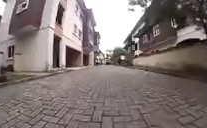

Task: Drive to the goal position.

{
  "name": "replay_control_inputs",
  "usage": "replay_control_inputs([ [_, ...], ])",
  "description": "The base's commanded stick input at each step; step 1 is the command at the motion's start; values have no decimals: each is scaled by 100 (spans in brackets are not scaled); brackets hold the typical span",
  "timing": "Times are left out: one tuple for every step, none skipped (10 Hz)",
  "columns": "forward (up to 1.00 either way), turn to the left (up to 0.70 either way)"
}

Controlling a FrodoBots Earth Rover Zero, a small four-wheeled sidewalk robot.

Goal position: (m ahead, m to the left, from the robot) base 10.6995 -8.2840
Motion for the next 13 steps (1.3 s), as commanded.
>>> replay_control_inputs([
  [70, 0],
  [70, 0],
  [70, 0],
  [70, 0],
  [70, 0],
  [70, 0],
  [70, 0],
  [70, 0],
  [70, 0],
  [70, -34],
  [70, -11],
  [70, 0],
  [70, 0],
])
